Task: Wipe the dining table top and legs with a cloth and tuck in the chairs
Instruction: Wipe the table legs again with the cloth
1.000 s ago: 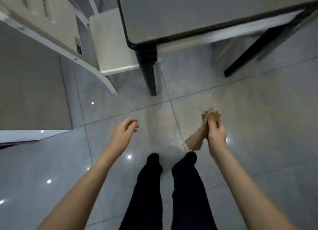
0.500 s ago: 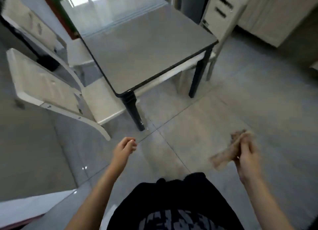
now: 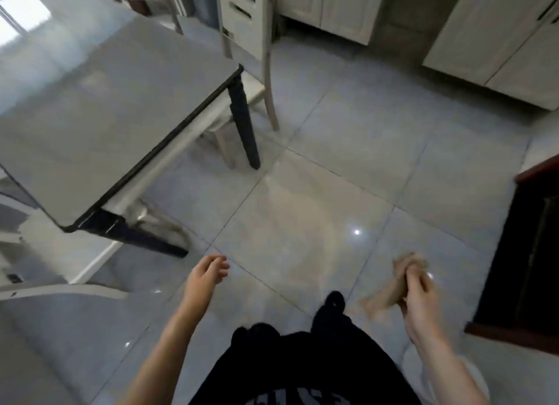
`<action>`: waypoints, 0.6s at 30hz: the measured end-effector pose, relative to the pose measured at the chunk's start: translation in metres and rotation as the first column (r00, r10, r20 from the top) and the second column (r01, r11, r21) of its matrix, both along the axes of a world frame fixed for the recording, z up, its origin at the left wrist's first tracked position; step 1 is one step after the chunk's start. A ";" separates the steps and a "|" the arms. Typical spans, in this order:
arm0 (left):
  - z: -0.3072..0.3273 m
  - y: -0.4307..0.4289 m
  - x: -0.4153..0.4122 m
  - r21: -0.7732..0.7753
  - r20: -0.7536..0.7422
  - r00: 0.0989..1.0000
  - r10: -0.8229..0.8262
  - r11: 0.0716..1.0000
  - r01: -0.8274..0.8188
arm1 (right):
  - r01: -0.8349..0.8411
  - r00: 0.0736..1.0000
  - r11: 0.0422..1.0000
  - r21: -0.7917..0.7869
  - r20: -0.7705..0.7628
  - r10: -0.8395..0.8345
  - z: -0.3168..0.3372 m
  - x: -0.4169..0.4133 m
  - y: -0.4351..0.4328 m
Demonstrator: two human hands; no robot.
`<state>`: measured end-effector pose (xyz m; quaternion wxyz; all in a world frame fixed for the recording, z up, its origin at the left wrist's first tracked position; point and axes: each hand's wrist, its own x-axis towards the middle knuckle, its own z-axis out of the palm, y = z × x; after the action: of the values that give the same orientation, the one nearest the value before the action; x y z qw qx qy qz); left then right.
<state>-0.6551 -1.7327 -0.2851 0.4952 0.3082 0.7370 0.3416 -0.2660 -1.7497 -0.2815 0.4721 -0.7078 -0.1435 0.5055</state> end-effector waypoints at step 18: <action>-0.027 0.117 0.102 -0.095 -0.041 0.950 0.311 0.945 -0.313 | -0.366 0.929 0.924 0.113 -0.007 0.370 0.013 0.068 0.314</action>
<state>-0.5528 -1.6161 -0.3122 0.4404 0.1666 0.7990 0.3740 -0.1975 -1.4360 -0.2680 0.4088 -0.6342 -0.2945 0.5864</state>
